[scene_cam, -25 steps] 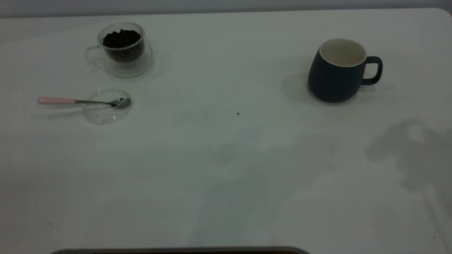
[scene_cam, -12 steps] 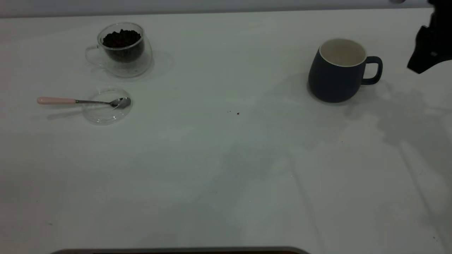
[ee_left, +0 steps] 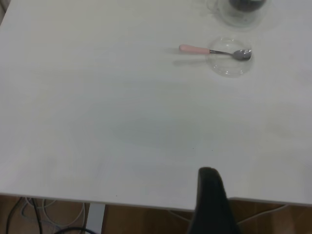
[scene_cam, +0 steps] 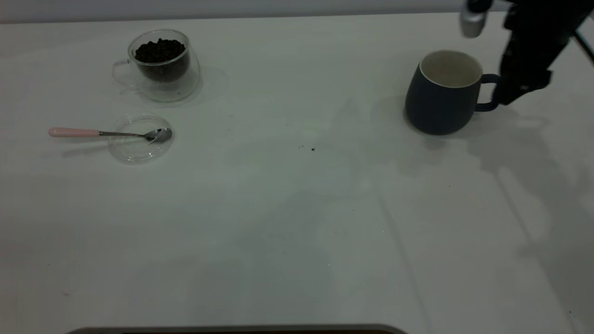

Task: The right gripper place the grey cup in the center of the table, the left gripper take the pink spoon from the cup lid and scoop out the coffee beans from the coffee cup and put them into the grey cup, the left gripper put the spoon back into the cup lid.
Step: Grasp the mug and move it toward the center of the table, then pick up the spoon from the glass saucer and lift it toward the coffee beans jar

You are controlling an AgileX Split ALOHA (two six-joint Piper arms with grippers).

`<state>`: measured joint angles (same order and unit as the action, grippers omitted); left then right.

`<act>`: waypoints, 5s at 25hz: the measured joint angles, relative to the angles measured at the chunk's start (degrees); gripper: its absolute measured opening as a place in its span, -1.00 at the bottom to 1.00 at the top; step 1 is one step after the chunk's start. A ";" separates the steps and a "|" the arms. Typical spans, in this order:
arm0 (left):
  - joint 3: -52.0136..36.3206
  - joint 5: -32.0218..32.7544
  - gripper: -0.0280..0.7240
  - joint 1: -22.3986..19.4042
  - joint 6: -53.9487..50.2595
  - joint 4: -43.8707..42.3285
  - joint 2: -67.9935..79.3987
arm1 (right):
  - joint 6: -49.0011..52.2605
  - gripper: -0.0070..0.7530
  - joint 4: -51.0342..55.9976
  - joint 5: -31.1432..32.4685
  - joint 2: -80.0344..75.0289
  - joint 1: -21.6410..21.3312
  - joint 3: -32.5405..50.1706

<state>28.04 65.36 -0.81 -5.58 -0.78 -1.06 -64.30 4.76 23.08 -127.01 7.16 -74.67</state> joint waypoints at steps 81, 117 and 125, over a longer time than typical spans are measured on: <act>0.00 0.00 0.59 0.00 0.00 0.00 0.00 | 49.65 0.57 4.35 44.84 120.11 -1.98 40.59; 0.00 -1.01 0.59 0.00 0.00 2.97 0.00 | 51.86 0.57 3.44 41.95 125.40 -4.51 47.65; 6.69 -9.19 0.59 0.00 1.04 9.56 15.09 | 51.86 0.57 3.39 41.93 125.40 -4.51 47.65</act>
<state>34.73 56.18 -0.81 -4.54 8.78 14.03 -12.44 8.15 65.01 -1.61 2.65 -27.01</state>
